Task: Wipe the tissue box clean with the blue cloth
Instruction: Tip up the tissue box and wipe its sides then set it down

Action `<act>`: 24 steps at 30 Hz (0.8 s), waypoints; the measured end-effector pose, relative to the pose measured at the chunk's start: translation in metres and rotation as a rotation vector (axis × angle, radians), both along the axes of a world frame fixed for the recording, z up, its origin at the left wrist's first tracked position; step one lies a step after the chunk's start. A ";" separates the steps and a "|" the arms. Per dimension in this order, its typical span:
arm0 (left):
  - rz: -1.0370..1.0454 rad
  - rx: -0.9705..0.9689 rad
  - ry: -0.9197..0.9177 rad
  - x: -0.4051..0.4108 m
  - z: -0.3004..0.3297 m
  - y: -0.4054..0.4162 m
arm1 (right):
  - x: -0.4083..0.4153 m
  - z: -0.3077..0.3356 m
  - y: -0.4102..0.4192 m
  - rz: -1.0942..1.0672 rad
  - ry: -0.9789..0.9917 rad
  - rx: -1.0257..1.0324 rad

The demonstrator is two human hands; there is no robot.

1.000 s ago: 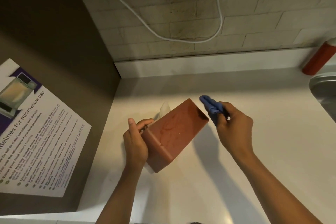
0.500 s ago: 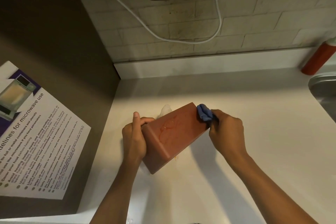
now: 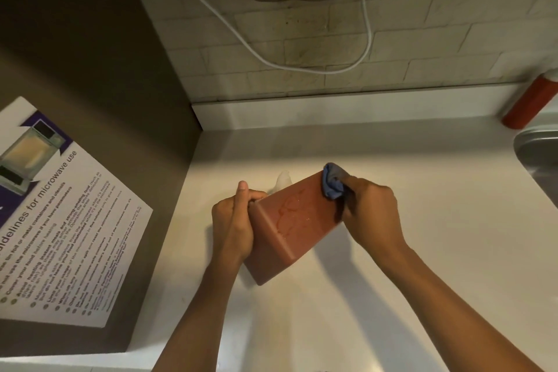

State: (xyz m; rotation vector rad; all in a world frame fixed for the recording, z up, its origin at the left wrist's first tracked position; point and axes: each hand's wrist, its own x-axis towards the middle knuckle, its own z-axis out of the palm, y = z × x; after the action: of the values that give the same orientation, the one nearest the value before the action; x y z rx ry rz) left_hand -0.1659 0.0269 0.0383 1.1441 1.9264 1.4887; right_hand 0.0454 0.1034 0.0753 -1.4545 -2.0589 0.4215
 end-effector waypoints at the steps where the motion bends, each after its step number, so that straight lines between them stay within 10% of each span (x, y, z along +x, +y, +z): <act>1: -0.006 -0.009 0.017 0.001 0.001 0.002 | -0.006 0.003 -0.001 0.019 0.019 0.020; 24: 0.000 -0.044 0.088 0.007 0.003 0.002 | 0.005 -0.002 0.007 0.011 0.016 -0.002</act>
State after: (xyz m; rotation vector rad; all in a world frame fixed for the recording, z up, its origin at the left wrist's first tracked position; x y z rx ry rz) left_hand -0.1592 0.0289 0.0418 1.2086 2.0064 1.4105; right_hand 0.0500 0.1102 0.0728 -1.4376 -2.0556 0.4385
